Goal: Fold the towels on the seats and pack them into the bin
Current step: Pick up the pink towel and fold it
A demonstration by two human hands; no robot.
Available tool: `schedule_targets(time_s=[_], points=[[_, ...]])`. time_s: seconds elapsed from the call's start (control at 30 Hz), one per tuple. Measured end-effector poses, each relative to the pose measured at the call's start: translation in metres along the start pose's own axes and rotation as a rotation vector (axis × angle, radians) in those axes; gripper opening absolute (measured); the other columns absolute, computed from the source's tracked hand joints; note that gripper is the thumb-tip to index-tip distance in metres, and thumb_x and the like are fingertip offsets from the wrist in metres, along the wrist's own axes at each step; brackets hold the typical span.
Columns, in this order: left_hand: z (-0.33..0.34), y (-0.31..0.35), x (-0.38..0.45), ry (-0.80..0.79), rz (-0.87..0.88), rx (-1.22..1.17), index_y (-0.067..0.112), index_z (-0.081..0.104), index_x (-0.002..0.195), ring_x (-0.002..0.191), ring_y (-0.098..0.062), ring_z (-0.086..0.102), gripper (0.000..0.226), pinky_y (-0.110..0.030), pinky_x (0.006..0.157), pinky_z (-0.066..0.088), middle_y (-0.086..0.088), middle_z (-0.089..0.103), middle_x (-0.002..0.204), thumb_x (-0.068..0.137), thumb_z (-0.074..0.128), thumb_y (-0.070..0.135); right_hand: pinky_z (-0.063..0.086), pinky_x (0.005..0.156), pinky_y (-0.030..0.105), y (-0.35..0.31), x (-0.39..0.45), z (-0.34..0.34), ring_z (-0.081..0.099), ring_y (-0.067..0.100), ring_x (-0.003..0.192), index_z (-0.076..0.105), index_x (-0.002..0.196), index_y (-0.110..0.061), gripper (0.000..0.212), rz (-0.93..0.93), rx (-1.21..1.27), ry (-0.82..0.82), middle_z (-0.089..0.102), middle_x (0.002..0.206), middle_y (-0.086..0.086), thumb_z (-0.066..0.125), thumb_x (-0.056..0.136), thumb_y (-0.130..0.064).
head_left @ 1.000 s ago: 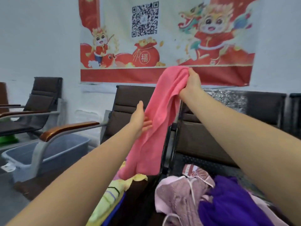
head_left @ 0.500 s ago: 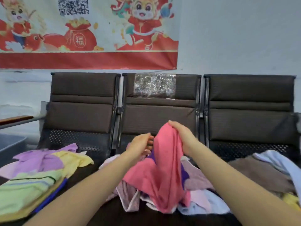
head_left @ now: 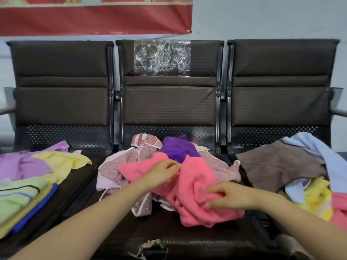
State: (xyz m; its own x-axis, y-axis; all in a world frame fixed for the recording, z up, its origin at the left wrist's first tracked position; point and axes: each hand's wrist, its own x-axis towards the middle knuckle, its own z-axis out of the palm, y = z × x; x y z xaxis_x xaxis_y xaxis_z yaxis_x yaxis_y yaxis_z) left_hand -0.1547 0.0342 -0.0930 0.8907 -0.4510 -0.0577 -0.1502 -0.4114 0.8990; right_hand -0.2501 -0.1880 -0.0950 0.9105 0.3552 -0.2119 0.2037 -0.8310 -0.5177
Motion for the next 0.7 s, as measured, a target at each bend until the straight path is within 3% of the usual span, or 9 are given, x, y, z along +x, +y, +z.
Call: schedule_targets(time_s=[0.1,0.17,0.23,0.3,0.33,0.43,0.53,0.6,0.7], points=[[0.009,0.005,-0.003,-0.063,-0.063,-0.16,0.021,0.059,0.075,0.046,-0.003,0.038,0.023,-0.017,0.044,0.029,0.006,0.046,0.06,0.097,0.054,0.027,0.043,0.071,0.035,-0.006,-0.001,0.002,0.043,0.008,0.07,0.059,0.071,-0.014,0.062,0.017,0.241,0.104,0.047,0.071,-0.004,0.05,0.079,-0.074],[0.017,0.006,-0.006,-0.103,-0.063,-0.16,0.02,0.06,0.078,0.056,-0.008,0.042,0.018,-0.019,0.05,0.032,0.001,0.049,0.066,0.094,0.057,0.028,0.038,0.066,0.03,-0.008,0.005,0.003,0.043,0.015,0.068,0.059,0.074,-0.007,0.05,0.072,0.474,0.232,0.047,0.069,0.004,0.057,0.085,-0.055],[0.027,0.001,-0.007,-0.138,-0.076,-0.14,0.019,0.06,0.076,0.064,-0.013,0.044,0.018,-0.023,0.054,0.034,-0.003,0.051,0.068,0.091,0.062,0.029,0.036,0.06,0.027,-0.003,0.014,0.01,0.042,0.014,0.062,0.053,0.069,-0.013,0.033,0.185,0.622,0.366,0.045,0.063,0.002,0.064,0.089,-0.037],[0.035,0.0,-0.009,-0.112,-0.135,-0.189,0.019,0.059,0.076,0.062,-0.015,0.046,0.017,-0.024,0.054,0.036,-0.004,0.051,0.067,0.086,0.066,0.031,0.037,0.052,0.024,0.0,0.02,0.017,0.045,0.012,0.053,0.056,0.066,-0.017,0.029,0.303,0.817,0.41,0.049,0.057,0.0,0.069,0.086,-0.033],[0.038,-0.001,-0.009,-0.072,-0.147,-0.237,0.019,0.059,0.075,0.064,-0.017,0.047,0.016,-0.025,0.059,0.038,-0.005,0.053,0.069,0.084,0.066,0.03,0.044,0.054,0.026,0.004,0.024,0.02,0.051,0.014,0.056,0.062,0.07,-0.013,0.025,0.357,0.943,0.393,0.057,0.06,0.005,0.071,0.084,-0.032],[0.041,0.002,-0.011,0.076,-0.132,-0.347,0.02,0.057,0.063,0.065,-0.015,0.048,0.021,-0.027,0.063,0.036,0.001,0.054,0.062,0.083,0.063,0.024,0.053,0.085,0.042,0.008,0.031,0.024,0.063,0.028,0.082,0.071,0.086,-0.002,0.023,0.458,1.146,0.342,0.069,0.087,0.019,0.075,0.08,-0.024],[0.028,0.009,-0.02,0.13,-0.058,-0.312,0.02,0.048,0.059,0.046,-0.005,0.038,0.032,-0.024,0.046,0.031,0.011,0.041,0.046,0.088,0.056,0.01,0.05,0.062,0.028,0.006,0.036,0.014,0.059,0.018,0.065,0.066,0.077,-0.008,0.01,0.312,1.171,0.412,0.064,0.074,0.012,0.068,0.085,-0.013],[0.013,0.012,-0.027,0.128,0.071,-0.231,0.02,0.043,0.056,0.051,-0.003,0.037,0.036,-0.02,0.049,0.031,0.012,0.04,0.054,0.086,0.056,0.003,0.04,0.049,0.02,-0.001,0.034,-0.004,0.051,0.01,0.055,0.065,0.077,-0.01,0.01,0.178,1.165,0.483,0.059,0.063,0.001,0.069,0.083,-0.017],[-0.009,0.012,-0.03,0.114,0.169,-0.176,0.017,0.045,0.054,0.059,0.001,0.044,0.032,-0.015,0.061,0.037,0.014,0.047,0.058,0.082,0.057,0.005,0.037,0.061,0.026,-0.011,0.03,-0.032,0.049,0.021,0.078,0.064,0.104,0.001,0.049,-0.014,1.212,0.557,0.058,0.085,0.012,0.075,0.069,-0.031]])
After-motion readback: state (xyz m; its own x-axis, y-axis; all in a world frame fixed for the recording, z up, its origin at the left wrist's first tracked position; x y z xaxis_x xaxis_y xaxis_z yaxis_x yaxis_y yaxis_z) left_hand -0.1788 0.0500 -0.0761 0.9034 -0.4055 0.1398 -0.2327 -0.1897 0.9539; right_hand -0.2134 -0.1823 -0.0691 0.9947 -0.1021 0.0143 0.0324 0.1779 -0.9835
